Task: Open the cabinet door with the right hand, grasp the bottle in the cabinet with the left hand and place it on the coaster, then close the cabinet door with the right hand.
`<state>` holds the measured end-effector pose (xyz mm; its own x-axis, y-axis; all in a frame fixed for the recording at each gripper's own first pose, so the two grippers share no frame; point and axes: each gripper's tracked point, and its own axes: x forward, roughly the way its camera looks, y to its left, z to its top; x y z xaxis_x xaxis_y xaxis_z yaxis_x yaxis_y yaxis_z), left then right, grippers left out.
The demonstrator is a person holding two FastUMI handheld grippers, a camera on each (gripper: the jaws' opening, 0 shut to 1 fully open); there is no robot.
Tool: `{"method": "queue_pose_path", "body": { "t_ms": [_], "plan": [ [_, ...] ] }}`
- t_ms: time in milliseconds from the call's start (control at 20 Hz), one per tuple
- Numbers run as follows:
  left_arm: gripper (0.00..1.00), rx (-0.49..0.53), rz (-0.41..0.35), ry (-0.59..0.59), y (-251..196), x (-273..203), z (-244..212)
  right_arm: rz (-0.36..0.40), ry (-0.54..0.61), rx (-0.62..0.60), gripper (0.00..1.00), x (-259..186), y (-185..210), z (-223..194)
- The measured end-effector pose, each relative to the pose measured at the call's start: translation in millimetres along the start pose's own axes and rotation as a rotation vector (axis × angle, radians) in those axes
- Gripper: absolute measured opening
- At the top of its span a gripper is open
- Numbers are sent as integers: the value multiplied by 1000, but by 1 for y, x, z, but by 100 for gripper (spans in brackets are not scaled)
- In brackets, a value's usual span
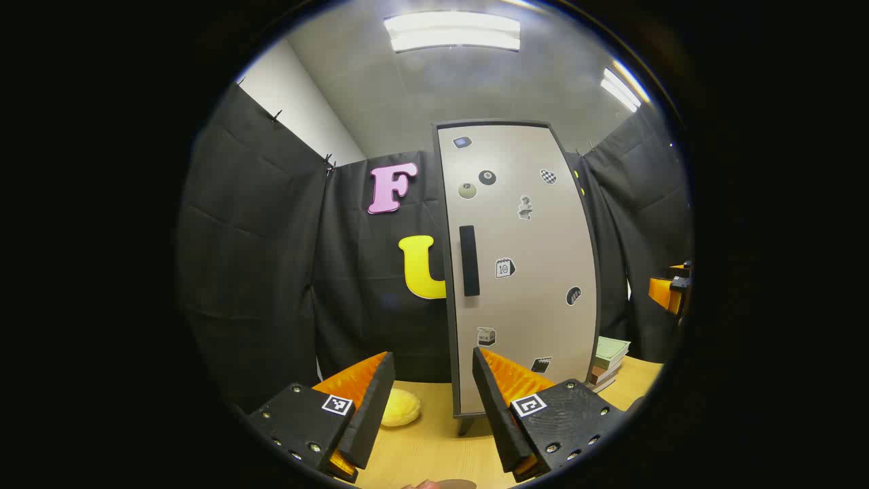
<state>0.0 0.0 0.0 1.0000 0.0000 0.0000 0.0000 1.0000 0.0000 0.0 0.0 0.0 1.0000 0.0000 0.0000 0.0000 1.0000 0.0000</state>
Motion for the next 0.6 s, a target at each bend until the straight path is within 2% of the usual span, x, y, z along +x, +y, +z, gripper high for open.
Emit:
{"method": "queue_pose_path", "body": {
  "t_ms": [600],
  "plan": [
    [67,12,10,5,2,0,0,0,-5,14,97,3,0,3]
  ]
}}
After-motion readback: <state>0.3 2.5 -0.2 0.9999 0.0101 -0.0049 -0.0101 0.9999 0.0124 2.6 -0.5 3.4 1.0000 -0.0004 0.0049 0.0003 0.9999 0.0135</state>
